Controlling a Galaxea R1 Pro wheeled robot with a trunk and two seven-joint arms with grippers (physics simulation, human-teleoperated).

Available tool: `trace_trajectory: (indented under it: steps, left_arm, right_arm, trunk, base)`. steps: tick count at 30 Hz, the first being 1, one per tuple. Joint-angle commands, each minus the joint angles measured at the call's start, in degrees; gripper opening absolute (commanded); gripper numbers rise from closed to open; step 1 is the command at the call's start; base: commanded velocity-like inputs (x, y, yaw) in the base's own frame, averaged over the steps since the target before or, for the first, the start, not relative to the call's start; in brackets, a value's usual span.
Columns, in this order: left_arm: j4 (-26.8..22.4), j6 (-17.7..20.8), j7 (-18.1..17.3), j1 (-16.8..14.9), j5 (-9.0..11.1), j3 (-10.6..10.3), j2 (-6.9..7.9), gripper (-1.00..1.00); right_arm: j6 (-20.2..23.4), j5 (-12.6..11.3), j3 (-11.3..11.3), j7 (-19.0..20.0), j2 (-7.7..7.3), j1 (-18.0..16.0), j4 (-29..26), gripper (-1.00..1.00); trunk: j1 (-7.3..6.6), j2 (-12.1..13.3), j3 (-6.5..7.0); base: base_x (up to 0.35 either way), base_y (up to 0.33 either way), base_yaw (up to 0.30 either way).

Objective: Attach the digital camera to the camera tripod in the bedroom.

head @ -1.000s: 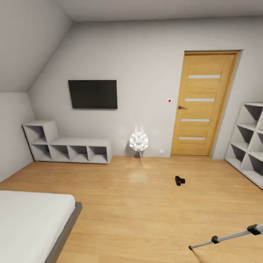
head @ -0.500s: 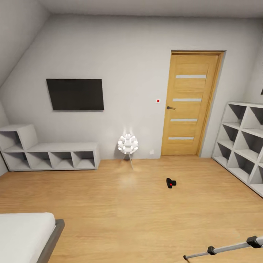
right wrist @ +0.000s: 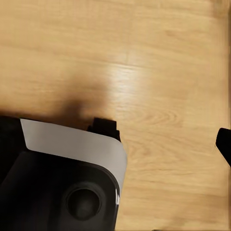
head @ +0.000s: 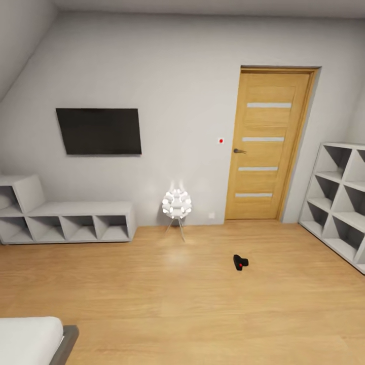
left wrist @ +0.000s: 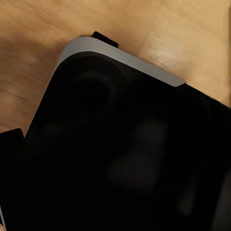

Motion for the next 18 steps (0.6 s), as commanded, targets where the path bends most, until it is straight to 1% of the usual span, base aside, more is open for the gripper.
trace_trajectory:
  steps: [1,18]
  left_arm:
    - [-0.04,-0.09,0.00,0.01,-0.08,0.45,-0.01,1.00]
    - [0.04,-0.17,0.00,0.01,-0.05,0.49,0.02,1.00]
  right_arm:
    - [-0.34,0.38,-0.34,0.10,-0.05,-0.08,0.18,1.00]
    - [-0.44,0.38,-0.34,0.04,-0.14,-0.07,0.18,1.00]
  trunk:
    - [0.03,-0.03,-0.05]
    - [0.03,-0.03,-0.05]
  base:
    - [0.327,0.000,0.000]
    - [0.330,0.000,0.000]
